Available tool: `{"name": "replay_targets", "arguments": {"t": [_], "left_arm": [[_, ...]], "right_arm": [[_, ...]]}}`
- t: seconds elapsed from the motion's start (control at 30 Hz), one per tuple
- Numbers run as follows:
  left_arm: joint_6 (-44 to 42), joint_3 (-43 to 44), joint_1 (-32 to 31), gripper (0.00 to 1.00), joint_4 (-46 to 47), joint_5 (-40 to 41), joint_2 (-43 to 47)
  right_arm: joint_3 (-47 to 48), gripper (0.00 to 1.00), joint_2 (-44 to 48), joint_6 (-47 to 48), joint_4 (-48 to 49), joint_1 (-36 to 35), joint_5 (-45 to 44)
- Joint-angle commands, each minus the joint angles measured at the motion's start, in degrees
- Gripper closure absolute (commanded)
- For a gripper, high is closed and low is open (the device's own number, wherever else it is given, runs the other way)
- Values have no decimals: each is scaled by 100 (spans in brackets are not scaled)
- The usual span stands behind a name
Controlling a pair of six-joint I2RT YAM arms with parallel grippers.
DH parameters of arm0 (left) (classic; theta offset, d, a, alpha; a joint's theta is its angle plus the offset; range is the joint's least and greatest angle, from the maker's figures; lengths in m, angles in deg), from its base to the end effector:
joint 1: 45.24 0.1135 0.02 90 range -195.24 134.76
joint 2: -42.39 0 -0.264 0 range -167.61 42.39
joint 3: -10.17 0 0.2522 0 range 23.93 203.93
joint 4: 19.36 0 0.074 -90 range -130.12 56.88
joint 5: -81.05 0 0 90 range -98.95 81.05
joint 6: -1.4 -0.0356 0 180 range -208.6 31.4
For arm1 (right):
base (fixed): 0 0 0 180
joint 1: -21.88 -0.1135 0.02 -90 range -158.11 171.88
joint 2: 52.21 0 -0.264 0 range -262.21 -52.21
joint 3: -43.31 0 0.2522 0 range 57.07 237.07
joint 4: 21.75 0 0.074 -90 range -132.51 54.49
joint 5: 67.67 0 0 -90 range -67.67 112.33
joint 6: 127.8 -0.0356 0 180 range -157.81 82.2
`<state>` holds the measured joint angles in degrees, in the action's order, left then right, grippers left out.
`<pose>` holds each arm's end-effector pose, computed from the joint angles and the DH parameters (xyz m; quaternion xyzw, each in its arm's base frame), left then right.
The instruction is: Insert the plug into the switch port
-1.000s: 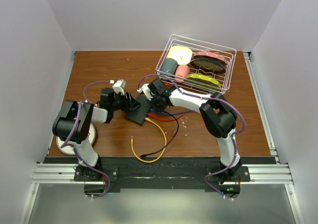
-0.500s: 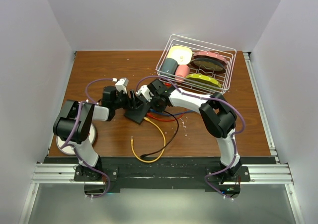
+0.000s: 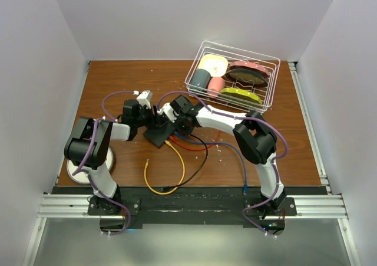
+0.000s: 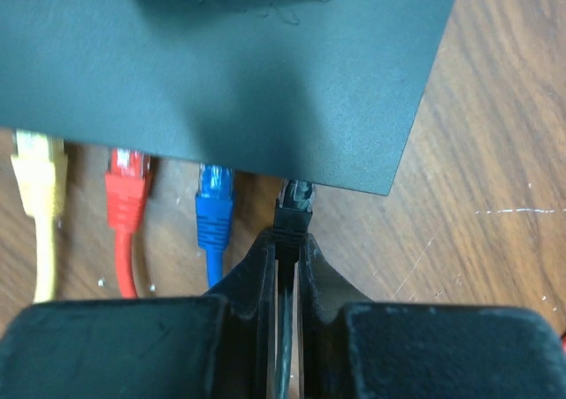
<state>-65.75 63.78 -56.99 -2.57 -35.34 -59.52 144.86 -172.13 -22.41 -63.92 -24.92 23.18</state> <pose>0.3223 -0.0832 0.1282 0.0288 0.8563 -0.3316 0.3949 0.3042 0.3247 0.1674 -0.5011 0.8272 0.0757 0.2428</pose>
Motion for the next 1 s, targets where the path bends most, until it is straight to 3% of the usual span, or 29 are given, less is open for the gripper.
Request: {"name": "replay_targets", "arguments": {"t": [0.0, 0.23, 0.97], "left_arm": [[167, -56, -267, 43, 30, -911, -22], [185, -347, -267, 45, 127, -973, 66], [141, -435, -442, 53, 400, -1456, 4]], "right_arm": [[817, 100, -505, -546, 794, -180, -57], [257, 100, -252, -1364, 1512, -180, 3], [107, 100, -75, -617, 2286, -180, 637]]}}
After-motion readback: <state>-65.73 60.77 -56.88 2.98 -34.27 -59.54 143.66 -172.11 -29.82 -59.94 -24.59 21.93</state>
